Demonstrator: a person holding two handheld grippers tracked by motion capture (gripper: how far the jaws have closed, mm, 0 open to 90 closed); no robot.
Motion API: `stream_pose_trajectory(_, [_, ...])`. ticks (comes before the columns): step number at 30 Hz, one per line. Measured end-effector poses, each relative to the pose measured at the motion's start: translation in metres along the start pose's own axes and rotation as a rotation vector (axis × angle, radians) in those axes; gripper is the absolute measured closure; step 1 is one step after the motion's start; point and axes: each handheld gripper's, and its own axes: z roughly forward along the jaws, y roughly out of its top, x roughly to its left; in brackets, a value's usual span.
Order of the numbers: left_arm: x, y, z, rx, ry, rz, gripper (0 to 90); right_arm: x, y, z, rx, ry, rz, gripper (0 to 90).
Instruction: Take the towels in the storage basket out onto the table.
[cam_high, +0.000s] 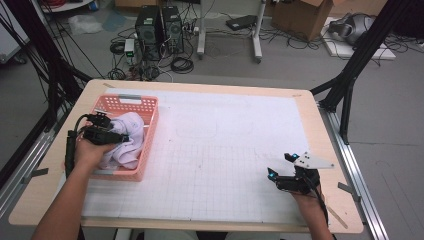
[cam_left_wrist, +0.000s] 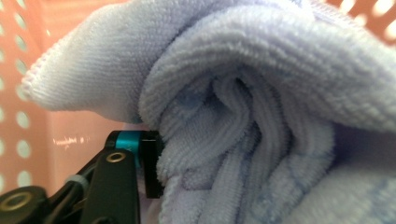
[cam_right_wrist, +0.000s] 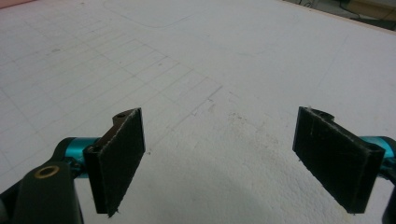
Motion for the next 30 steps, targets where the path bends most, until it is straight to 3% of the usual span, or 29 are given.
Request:
stream_pose_trajectory(1, [0.0,0.0,0.0,0.0,0.0,0.0,49.0,0.0,0.0,0.0,0.0,0.0,0.0,16.0])
stream_pose_trajectory(2, [0.002,0.0,-0.004,-0.045,0.001,-0.015,50.0,-0.001,0.0,0.0,-0.002,-0.005,0.005,16.0])
stream_pose_trajectory(3, [0.002,0.0,-0.004,-0.045,0.001,-0.015,50.7,-0.001,0.0,0.0,-0.002,-0.005,0.005,16.0])
stream_pose_trajectory(4, [0.004,0.0,-0.009,-0.09,0.0,-0.015,51.0,-0.001,0.0,-0.001,-0.002,-0.005,0.003,16.0])
stream_pose_trajectory(5, [0.004,0.0,-0.009,-0.09,0.0,-0.015,51.1,-0.001,0.0,-0.001,0.0,-0.004,0.005,16.0])
stream_pose_trajectory(6, [0.006,-0.001,-0.015,-0.148,-0.006,-0.014,51.1,0.0,0.0,-0.001,0.002,-0.003,0.009,16.0])
stream_pose_trajectory(7, [0.006,-0.001,-0.015,-0.148,-0.006,-0.014,51.1,0.0,-0.001,-0.001,0.001,-0.005,0.006,16.0])
stream_pose_trajectory(8, [0.007,-0.001,-0.022,-0.204,-0.008,-0.011,51.1,0.0,-0.001,-0.001,0.005,-0.002,0.009,16.0])
stream_pose_trajectory(9, [0.007,-0.001,-0.022,-0.204,-0.008,-0.011,51.1,0.0,-0.001,-0.001,0.005,-0.002,0.009,16.0])
stream_pose_trajectory(10, [0.008,-0.002,-0.028,-0.256,-0.017,0.001,51.1,0.0,-0.001,0.0,0.005,-0.003,0.007,16.0])
stream_pose_trajectory(11, [0.008,-0.002,-0.028,-0.256,-0.017,0.001,51.0,0.0,-0.001,0.0,0.004,-0.002,0.006,16.0])
stream_pose_trajectory(13, [0.01,-0.004,-0.039,-0.357,-0.02,0.016,51.0,0.0,-0.001,0.0,0.006,-0.002,0.007,16.0])
stream_pose_trajectory(15, [0.011,-0.005,-0.041,-0.384,-0.02,0.02,50.9,0.0,-0.001,0.0,0.004,-0.003,0.007,16.0])
stream_pose_trajectory(16, [0.012,-0.006,-0.048,-0.447,-0.022,0.028,50.9,0.0,0.0,0.0,0.003,-0.002,0.007,16.0])
stream_pose_trajectory(17, [0.012,-0.006,-0.048,-0.447,-0.022,0.028,50.9,0.0,-0.001,0.0,0.004,-0.003,0.007,16.0])
stream_pose_trajectory(18, [0.014,-0.008,-0.053,-0.51,-0.028,0.042,50.8,0.0,0.0,0.0,0.004,-0.002,0.008,16.0])
stream_pose_trajectory(19, [0.014,-0.008,-0.053,-0.51,-0.028,0.042,50.8,0.0,-0.001,0.0,0.005,-0.002,0.008,16.0])
stream_pose_trajectory(20, [0.015,-0.011,-0.058,-0.557,-0.037,0.063,50.7,0.0,-0.001,0.0,0.004,-0.003,0.006,16.0])
stream_pose_trajectory(21, [0.015,-0.011,-0.058,-0.557,-0.037,0.063,50.6,0.0,-0.001,0.0,0.004,-0.003,0.005,16.0])
stream_pose_trajectory(22, [0.015,-0.013,-0.061,-0.601,-0.051,0.077,50.6,0.0,-0.001,0.0,0.004,-0.002,0.006,16.0])
stream_pose_trajectory(23, [0.015,-0.013,-0.061,-0.601,-0.051,0.077,50.6,0.0,-0.001,0.0,0.004,-0.002,0.006,16.0])
stream_pose_trajectory(24, [0.016,-0.016,-0.063,-0.639,-0.065,0.082,50.5,0.0,-0.001,0.0,0.005,-0.002,0.008,16.0])
stream_pose_trajectory(25, [0.016,-0.016,-0.063,-0.639,-0.065,0.082,50.5,0.0,-0.001,0.0,0.005,-0.002,0.008,16.0])
stream_pose_trajectory(28, [0.014,-0.02,-0.068,-0.713,-0.105,0.097,50.5,0.001,0.0,0.0,0.003,0.0,0.007,16.0])
stream_pose_trajectory(29, [0.014,-0.02,-0.068,-0.713,-0.105,0.097,50.5,0.001,0.0,0.0,0.003,0.0,0.007,16.0])
stream_pose_trajectory(30, [0.012,-0.02,-0.071,-0.745,-0.115,0.121,50.4,0.0,0.0,0.0,0.002,-0.001,0.001,16.0])
